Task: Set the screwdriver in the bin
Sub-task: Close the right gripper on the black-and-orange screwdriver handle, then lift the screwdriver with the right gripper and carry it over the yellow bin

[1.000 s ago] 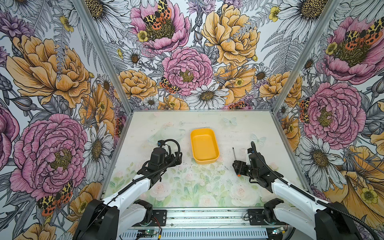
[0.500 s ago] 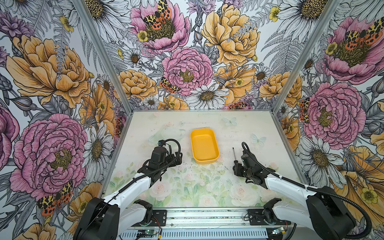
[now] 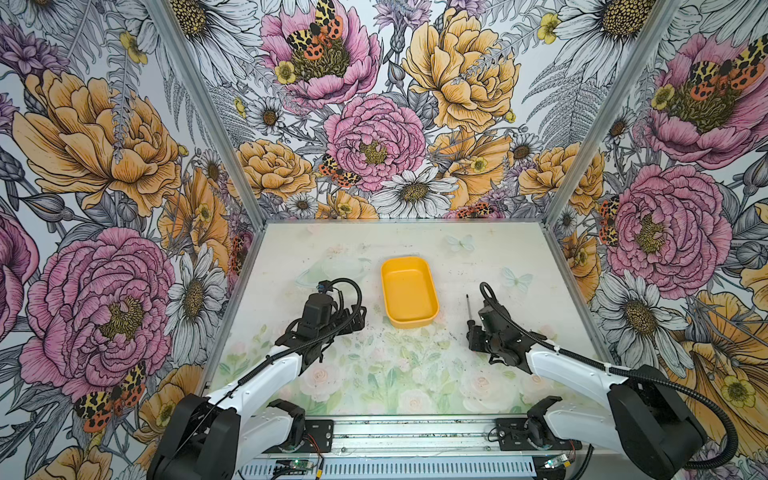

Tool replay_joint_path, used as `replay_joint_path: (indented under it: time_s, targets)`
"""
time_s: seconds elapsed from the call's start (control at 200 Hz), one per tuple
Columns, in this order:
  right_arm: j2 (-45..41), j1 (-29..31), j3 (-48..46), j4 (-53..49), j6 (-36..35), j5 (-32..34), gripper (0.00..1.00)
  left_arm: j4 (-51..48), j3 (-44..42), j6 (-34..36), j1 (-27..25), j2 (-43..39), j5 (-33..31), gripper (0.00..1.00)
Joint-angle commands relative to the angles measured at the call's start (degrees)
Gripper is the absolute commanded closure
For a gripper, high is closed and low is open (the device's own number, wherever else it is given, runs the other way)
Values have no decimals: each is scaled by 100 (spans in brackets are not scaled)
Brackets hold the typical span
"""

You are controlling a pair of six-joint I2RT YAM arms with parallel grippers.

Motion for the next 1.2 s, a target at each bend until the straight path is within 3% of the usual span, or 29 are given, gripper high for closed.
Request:
replay_joint_path:
  time_s: [0.0, 0.11, 0.601, 0.896, 1.196]
  targets:
    - [154, 42, 135, -80, -63, 117, 83, 60, 138, -92, -31, -51, 111, 1]
    - [169, 51, 170, -114, -80, 100, 100, 15, 144, -91, -32, -143, 86, 1]
    - [-893, 51, 1166, -741, -498, -353, 100, -279, 256, -2, -32, -276, 66, 1]
    - [455, 224, 3265, -871, -359, -616, 100, -276, 379, -11, -32, -191, 57, 1]
    - [1642, 1106, 4685, -1099, -127, 515, 100, -298, 487, -46, -32, -46, -2, 1]
